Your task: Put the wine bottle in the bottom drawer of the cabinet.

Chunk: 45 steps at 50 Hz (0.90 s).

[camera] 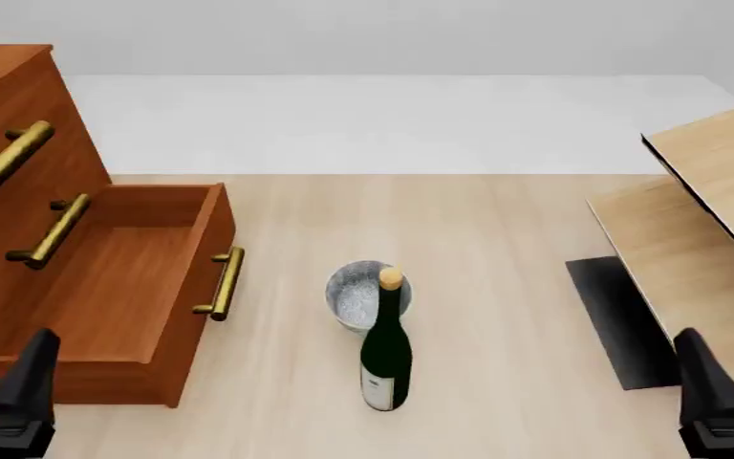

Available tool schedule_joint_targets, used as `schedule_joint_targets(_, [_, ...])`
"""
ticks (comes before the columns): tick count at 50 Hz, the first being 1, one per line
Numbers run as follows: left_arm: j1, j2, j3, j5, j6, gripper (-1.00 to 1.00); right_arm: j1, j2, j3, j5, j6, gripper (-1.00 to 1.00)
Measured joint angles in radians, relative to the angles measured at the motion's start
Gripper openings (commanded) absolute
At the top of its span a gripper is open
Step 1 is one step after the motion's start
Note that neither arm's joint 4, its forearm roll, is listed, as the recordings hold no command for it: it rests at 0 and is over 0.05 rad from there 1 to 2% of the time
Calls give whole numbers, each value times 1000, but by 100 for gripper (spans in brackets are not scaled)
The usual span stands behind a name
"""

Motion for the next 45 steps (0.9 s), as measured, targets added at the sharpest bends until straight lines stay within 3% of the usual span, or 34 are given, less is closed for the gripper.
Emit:
schedule_joint_targets(19, [-6,146,-93,-26,54,100,8,-1,0,-1,11,100])
schedule_joint_targets(31, [-38,369,-248,-4,76,100,8,-2,0,9,11,100])
schedule_joint_targets(45, [-87,609,-450,113,115,100,13,1,0,35,4,100])
